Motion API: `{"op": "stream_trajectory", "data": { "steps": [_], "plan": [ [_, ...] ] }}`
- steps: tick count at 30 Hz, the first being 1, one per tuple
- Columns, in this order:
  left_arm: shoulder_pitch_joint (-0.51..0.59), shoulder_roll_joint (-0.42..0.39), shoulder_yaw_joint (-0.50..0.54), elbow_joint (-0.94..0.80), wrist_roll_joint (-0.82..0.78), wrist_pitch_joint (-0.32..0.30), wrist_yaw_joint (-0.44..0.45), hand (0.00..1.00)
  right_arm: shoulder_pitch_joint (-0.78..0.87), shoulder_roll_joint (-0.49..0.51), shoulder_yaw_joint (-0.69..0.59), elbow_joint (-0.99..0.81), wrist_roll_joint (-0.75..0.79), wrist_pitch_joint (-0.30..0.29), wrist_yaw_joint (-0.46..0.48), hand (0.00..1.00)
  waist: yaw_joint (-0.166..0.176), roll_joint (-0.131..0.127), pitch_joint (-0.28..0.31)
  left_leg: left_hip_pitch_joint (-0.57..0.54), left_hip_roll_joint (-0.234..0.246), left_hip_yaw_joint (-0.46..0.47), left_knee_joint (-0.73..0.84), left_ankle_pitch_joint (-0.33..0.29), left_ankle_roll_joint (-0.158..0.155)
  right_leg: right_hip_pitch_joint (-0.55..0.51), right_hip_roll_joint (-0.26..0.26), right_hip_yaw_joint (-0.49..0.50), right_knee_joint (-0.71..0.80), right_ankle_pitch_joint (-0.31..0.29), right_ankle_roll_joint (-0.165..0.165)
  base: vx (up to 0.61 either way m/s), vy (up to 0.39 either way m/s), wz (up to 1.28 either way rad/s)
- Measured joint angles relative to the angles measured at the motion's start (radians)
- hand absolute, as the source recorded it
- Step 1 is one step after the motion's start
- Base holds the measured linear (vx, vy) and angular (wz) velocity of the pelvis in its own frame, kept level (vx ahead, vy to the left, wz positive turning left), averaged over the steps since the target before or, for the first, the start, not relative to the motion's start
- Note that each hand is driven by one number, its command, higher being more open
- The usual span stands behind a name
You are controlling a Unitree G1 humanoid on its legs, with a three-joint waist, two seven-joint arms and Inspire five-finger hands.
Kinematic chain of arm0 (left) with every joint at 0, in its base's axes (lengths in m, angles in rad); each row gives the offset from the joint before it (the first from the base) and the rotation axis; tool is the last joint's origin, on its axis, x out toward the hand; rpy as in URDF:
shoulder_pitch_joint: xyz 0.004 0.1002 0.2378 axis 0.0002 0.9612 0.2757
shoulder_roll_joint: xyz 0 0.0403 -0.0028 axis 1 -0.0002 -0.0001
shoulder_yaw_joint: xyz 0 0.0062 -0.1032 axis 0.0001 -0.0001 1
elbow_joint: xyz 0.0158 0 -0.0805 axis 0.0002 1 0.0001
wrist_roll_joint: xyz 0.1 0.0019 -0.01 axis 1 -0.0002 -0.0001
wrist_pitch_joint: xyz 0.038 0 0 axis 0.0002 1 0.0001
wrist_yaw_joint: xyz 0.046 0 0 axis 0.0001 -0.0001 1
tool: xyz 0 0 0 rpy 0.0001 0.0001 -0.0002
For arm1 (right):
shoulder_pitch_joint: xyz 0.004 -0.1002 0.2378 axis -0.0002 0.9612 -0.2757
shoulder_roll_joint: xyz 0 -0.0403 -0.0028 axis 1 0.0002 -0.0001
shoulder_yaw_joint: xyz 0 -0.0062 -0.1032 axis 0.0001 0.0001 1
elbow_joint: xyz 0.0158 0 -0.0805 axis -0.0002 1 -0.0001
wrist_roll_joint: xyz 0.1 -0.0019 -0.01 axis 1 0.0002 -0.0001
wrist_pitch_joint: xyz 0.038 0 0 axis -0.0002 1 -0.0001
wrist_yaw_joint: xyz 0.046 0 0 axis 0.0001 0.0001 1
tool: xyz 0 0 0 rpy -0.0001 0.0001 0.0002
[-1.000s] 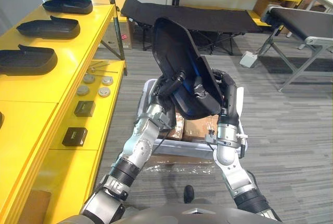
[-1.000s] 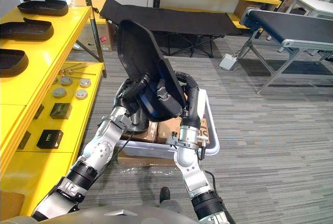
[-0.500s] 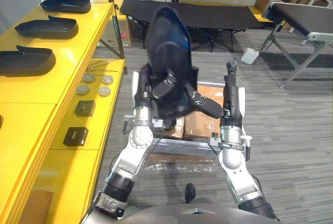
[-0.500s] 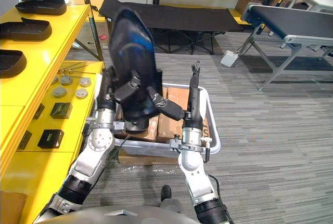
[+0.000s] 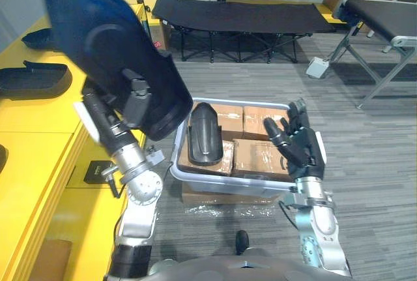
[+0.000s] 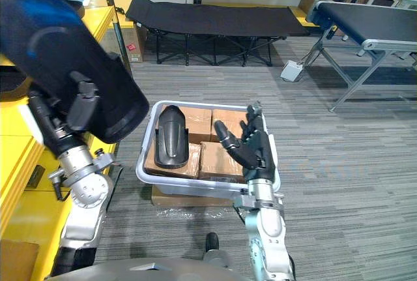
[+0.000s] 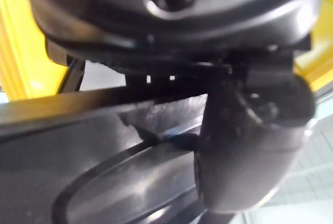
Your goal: Walk over and take three plastic housings, then place them on the shelf
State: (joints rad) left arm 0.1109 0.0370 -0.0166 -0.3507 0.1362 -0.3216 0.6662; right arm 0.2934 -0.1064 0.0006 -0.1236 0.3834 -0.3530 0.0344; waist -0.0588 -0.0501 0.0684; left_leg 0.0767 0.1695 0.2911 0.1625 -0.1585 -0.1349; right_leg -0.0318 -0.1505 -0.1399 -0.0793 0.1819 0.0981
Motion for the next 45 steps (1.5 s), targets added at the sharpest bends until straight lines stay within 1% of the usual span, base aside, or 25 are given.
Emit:
{"op": "stream_trajectory", "data": {
  "steps": [2,7,10,14,15,16,17,18,19,20,21,22,24,25,26,27,28,29,31,32,34,36,40,41,45],
  "plan": [
    [0.032,0.0,0.059,-0.039,-0.031,-0.019,-0.041,0.0,-0.001,0.0,-0.041,-0.002,0.07,0.0,0.044,1.0,0.003,0.006,-0.001,-0.003,0.0,-0.006,0.0,0.0,0.0,0.001,-0.001,-0.006,0.0,-0.002,0.0,0.0,0.0,0.06],
    [0.08,-0.001,0.154,-0.055,-0.055,-0.027,-0.097,0.0,-0.035,-0.009,-0.042,-0.01,0.095,0.016,0.097,1.0,0.018,0.019,0.0,-0.049,0.0,-0.071,0.003,0.012,-0.001,0.002,-0.005,-0.068,0.0,-0.008,-0.004,-0.03,-0.012,0.37],
    [0.121,-0.004,0.192,-0.055,-0.057,-0.022,-0.138,0.0,-0.11,-0.022,-0.006,0.003,0.095,0.032,0.128,1.0,0.054,0.032,0.007,-0.074,0.001,-0.131,0.002,0.034,-0.003,0.017,-0.006,-0.13,0.0,-0.011,-0.008,-0.03,-0.038,0.6],
    [0.196,-0.021,0.22,-0.101,-0.091,-0.003,-0.216,0.0,-0.252,-0.057,0.08,0.106,0.095,0.041,0.149,1.0,0.114,0.047,0.009,-0.109,-0.001,-0.215,0.007,0.048,-0.004,0.048,-0.007,-0.219,0.0,-0.021,-0.011,-0.05,-0.023,0.66],
    [0.221,-0.022,0.223,-0.117,-0.093,0.0,-0.235,0.0,-0.278,-0.053,0.103,0.143,0.095,0.045,0.151,1.0,0.139,0.048,0.01,-0.128,-0.005,-0.249,0.003,0.059,-0.001,0.063,-0.011,-0.265,0.0,-0.028,-0.011,-0.06,-0.019,0.79],
    [0.231,-0.022,0.225,-0.122,-0.097,0.0,-0.247,0.0,-0.281,-0.052,0.111,0.154,0.093,0.045,0.151,1.0,0.146,0.049,0.011,-0.136,-0.009,-0.261,0.0,0.064,0.007,0.071,-0.016,-0.29,0.0,-0.033,-0.009,-0.06,-0.015,1.33],
    [0.248,-0.021,0.231,-0.127,-0.11,0.0,-0.279,0.0,-0.278,-0.052,0.118,0.164,0.092,0.044,0.151,1.0,0.148,0.054,0.015,-0.158,-0.01,-0.253,-0.004,0.08,0.036,0.1,-0.032,-0.364,0.001,-0.043,0.0,-0.01,0.007,1.86],
    [0.254,-0.022,0.231,-0.127,-0.128,0.0,-0.315,0.0,-0.274,-0.052,0.117,0.167,0.092,0.044,0.148,1.0,0.136,0.062,0.024,-0.178,0.011,-0.183,0.0,0.101,0.068,0.142,-0.05,-0.46,0.001,-0.053,0.011,0.0,0.019,2.11],
    [0.255,-0.022,0.232,-0.127,-0.137,-0.001,-0.342,0.0,-0.271,-0.057,0.113,0.167,0.089,0.044,0.139,1.0,0.135,0.065,0.03,-0.187,0.022,-0.138,0.005,0.116,0.08,0.163,-0.06,-0.506,0.001,-0.057,0.016,0.02,0.067,2.23],
    [0.255,-0.026,0.235,-0.127,-0.15,-0.009,-0.389,0.0,-0.271,-0.068,0.094,0.168,0.062,0.042,0.112,1.0,0.138,0.077,0.035,-0.196,0.039,-0.066,0.006,0.159,0.068,0.191,-0.075,-0.578,0.006,-0.062,0.033,0.01,0.097,1.57],
    [0.257,-0.029,0.242,-0.127,-0.168,-0.018,-0.413,0.0,-0.274,-0.074,0.085,0.169,0.043,0.041,0.096,1.0,0.149,0.082,0.039,-0.198,0.034,-0.057,-0.004,0.18,0.047,0.195,-0.087,-0.602,0.018,-0.066,0.042,0.02,0.235,1.32],
    [0.274,-0.031,0.262,-0.128,-0.182,-0.042,-0.44,0.0,-0.291,-0.079,0.088,0.19,0.011,0.041,0.075,1.0,0.182,0.08,0.043,-0.193,0.008,-0.059,-0.03,0.198,0.04,0.189,-0.117,-0.611,0.044,-0.073,0.051,0.05,0.262,0.65],
    [0.286,-0.028,0.308,-0.127,-0.219,-0.052,-0.457,0.0,-0.317,-0.06,0.109,0.218,-0.026,0.041,0.073,1.0,0.199,0.062,0.054,-0.189,-0.033,-0.075,-0.048,0.204,0.056,0.187,-0.165,-0.613,0.097,-0.097,0.06,0.06,0.219,0.46],
    [0.286,-0.024,0.317,-0.127,-0.245,-0.053,-0.465,0.0,-0.318,-0.045,0.112,0.218,-0.024,0.041,0.083,1.0,0.2,0.052,0.06,-0.188,-0.05,-0.087,-0.051,0.199,0.07,0.185,-0.188,-0.604,0.133,-0.118,0.054,0.04,0.162,0.42],
    [0.285,-0.019,0.317,-0.126,-0.253,-0.055,-0.474,0.0,-0.318,-0.041,0.112,0.217,-0.022,0.04,0.086,1.0,0.196,0.045,0.063,-0.188,-0.061,-0.099,-0.058,0.197,0.072,0.177,-0.2,-0.571,0.166,-0.147,0.038,0.03,0.153,0.4],
    [0.282,-0.014,0.316,-0.124,-0.253,-0.055,-0.485,0.0,-0.317,-0.041,0.111,0.217,-0.019,0.039,0.085,1.0,0.191,0.04,0.065,-0.188,-0.069,-0.111,-0.063,0.198,0.073,0.168,-0.202,-0.532,0.19,-0.175,0.022,0.01,0.108,0.56],
    [0.274,0.012,0.302,-0.117,-0.253,-0.055,-0.508,0.0,-0.313,-0.042,0.103,0.215,-0.018,0.038,0.079,1.0,0.179,0.028,0.071,-0.191,-0.086,-0.143,-0.073,0.206,0.082,0.153,-0.2,-0.444,0.23,-0.24,0.009,-0.03,0.035,0.86],
    [0.264,0.043,0.281,-0.104,-0.261,-0.055,-0.544,0.0,-0.299,-0.042,0.091,0.21,-0.019,0.037,0.064,1.0,0.158,0.021,0.077,-0.192,-0.105,-0.183,-0.084,0.215,0.088,0.143,-0.182,-0.361,0.257,-0.293,0.016,-0.06,-0.017,1.04],
    [0.246,0.065,0.236,-0.076,-0.282,-0.055,-0.601,0.0,-0.259,-0.037,0.064,0.186,-0.02,0.034,0.047,1.0,0.135,0.021,0.077,-0.19,-0.126,-0.236,-0.108,0.241,0.086,0.132,-0.158,-0.267,0.291,-0.349,0.014,-0.03,-0.062,0.89],
    [0.242,0.067,0.217,-0.072,-0.284,-0.055,-0.618,0.0,-0.24,-0.031,0.051,0.172,-0.02,0.029,0.045,1.0,0.13,0.022,0.077,-0.191,-0.129,-0.25,-0.123,0.258,0.085,0.125,-0.158,-0.255,0.307,-0.362,0.021,0.02,-0.055,0.55],
    [0.235,0.067,0.189,-0.069,-0.281,-0.055,-0.639,0.0,-0.214,-0.022,0.017,0.151,-0.02,0.028,0.059,1.0,0.123,0.031,0.083,-0.208,-0.125,-0.277,-0.13,0.289,0.067,0.121,-0.146,-0.268,0.318,-0.358,0.042,0.03,-0.082,0.39],
    [0.224,0.067,0.178,-0.055,-0.263,-0.056,-0.643,0.0,-0.208,-0.024,-0.014,0.151,-0.019,0.028,0.077,1.0,0.107,0.044,0.091,-0.208,-0.112,-0.296,-0.129,0.296,0.061,0.124,-0.128,-0.265,0.323,-0.359,0.044,-0.02,-0.09,0.25],
    [0.199,0.068,0.168,-0.014,-0.235,-0.057,-0.62,0.0,-0.214,-0.041,-0.048,0.15,-0.002,0.021,0.15,1.0,0.104,0.072,0.109,-0.206,-0.081,-0.288,-0.106,0.296,0.057,0.116,-0.104,-0.234,0.348,-0.386,0.048,-0.08,-0.077,-0.11],
    [0.2,0.067,0.166,-0.009,-0.234,-0.057,-0.619,0.0,-0.212,-0.049,-0.047,0.149,0.013,0.019,0.168,1.0,0.101,0.085,0.117,-0.205,-0.072,-0.286,-0.093,0.291,0.05,0.111,-0.099,-0.228,0.362,-0.396,0.044,-0.12,-0.052,-0.15],
    [0.207,0.068,0.166,-0.01,-0.217,-0.078,-0.619,0.0,-0.2,-0.05,-0.048,0.141,0.034,-0.002,0.224,1.0,0.096,0.093,0.121,-0.206,-0.059,-0.281,-0.074,0.273,0.04,0.092,-0.096,-0.214,0.412,-0.432,0.034,-0.11,-0.033,-0.07]
  ]
}}
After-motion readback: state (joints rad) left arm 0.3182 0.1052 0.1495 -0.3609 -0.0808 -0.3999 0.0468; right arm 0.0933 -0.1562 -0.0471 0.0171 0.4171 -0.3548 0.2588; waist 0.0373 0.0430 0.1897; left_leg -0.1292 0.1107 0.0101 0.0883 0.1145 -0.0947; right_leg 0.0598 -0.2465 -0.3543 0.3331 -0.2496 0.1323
